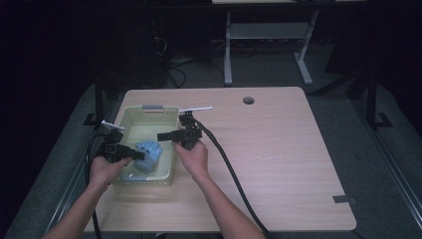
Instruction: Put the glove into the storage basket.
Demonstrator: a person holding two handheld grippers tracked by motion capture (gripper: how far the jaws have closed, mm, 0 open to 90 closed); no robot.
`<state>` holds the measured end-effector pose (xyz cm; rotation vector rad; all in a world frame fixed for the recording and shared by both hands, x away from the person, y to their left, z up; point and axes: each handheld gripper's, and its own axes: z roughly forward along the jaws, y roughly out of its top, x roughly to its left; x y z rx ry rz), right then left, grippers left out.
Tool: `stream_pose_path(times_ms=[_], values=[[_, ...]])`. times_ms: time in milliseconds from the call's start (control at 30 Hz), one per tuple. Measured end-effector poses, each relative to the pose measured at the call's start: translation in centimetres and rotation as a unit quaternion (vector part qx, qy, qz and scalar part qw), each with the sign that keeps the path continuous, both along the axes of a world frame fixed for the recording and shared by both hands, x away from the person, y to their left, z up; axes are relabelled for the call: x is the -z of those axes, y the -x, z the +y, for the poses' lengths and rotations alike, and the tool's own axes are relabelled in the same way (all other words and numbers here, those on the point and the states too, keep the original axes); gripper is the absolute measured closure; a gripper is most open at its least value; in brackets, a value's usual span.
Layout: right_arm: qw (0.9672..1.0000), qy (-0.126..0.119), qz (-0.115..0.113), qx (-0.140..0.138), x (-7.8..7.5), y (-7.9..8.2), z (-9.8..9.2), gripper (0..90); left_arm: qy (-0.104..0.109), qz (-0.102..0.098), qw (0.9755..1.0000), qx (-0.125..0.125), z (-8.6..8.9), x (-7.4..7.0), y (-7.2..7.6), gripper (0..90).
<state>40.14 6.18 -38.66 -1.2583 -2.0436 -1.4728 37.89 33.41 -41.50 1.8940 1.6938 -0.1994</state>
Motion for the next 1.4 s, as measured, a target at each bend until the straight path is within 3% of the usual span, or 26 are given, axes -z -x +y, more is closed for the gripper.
stream_pose_path(times_ms=[133,333,467,533,800,1033,1400], values=[[1.0000,-0.008,-0.004,0.000,-0.4,0.3,-0.5,73.2,-0.026,0.008,0.9996,0.004,-0.1,0.0,-0.1,62.9],[0.9999,-0.008,-0.009,-0.001,-0.7,0.6,-1.1,72.3,0.002,-0.001,0.9998,-0.022,0.8,-0.4,0.0,52.7],[0.9999,-0.015,-0.008,0.002,-0.7,0.7,-1.6,71.9,0.019,-0.024,0.9989,-0.036,1.2,-1.5,0.1,51.1],[0.9998,-0.017,-0.007,0.004,-0.5,0.7,-1.9,71.1,0.014,-0.035,0.9989,-0.027,1.2,-2.0,0.1,50.6],[0.9997,-0.016,-0.001,0.016,-0.1,0.7,-3.6,67.9,0.050,-0.078,0.9955,-0.019,0.3,-3.6,0.4,48.9],[0.9994,-0.024,0.009,0.023,0.1,0.8,-4.7,65.1,0.064,-0.098,0.9931,-0.010,-0.7,-4.2,0.5,48.5],[0.9989,-0.023,0.006,0.040,0.1,0.8,-7.3,62.2,0.081,-0.120,0.9893,0.014,-2.8,-4.7,0.6,45.9]])
